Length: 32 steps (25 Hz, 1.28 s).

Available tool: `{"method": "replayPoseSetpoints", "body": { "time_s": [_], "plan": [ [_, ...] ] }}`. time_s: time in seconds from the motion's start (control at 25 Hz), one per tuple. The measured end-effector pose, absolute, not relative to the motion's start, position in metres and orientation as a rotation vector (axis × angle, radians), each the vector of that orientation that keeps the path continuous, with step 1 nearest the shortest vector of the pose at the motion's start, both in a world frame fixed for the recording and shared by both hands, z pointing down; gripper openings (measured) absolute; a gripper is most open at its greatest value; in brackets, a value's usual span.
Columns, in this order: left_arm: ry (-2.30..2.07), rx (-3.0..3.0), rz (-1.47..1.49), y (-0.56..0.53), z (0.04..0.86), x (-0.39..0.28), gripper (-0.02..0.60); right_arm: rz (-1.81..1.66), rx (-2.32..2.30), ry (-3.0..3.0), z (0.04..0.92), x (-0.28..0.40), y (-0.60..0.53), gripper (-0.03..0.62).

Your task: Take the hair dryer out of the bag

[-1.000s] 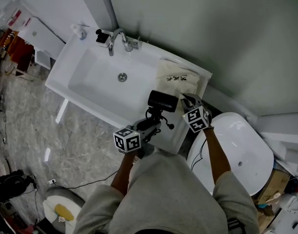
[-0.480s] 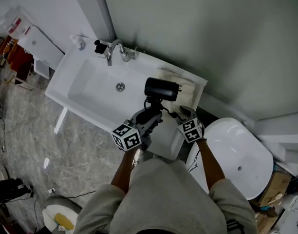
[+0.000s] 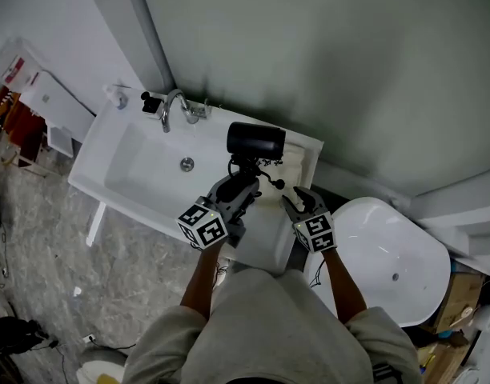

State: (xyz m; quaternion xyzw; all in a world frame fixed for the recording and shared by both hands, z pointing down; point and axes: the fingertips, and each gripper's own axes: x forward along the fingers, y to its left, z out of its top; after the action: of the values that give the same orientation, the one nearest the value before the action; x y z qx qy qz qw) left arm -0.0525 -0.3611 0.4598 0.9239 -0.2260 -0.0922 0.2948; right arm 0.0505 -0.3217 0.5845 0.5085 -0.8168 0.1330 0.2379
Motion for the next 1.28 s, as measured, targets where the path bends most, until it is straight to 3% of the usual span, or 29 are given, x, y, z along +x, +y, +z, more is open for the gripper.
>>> {"method": "replayPoseSetpoints", "body": {
  "time_s": [0.44, 1.28],
  "plan": [
    [-0.573, 2.546, -0.271, -0.374, 0.426, -0.037, 0.156, 0.240, 1.762, -2.330, 0.476, 0.095, -0.338, 0.004],
    [-0.537, 2.629, -0.297, -0.369, 0.395, -0.012, 0.156, 0.097, 1.873, -2.334, 0.423, 0.118, -0.335, -0.001]
  ]
}}
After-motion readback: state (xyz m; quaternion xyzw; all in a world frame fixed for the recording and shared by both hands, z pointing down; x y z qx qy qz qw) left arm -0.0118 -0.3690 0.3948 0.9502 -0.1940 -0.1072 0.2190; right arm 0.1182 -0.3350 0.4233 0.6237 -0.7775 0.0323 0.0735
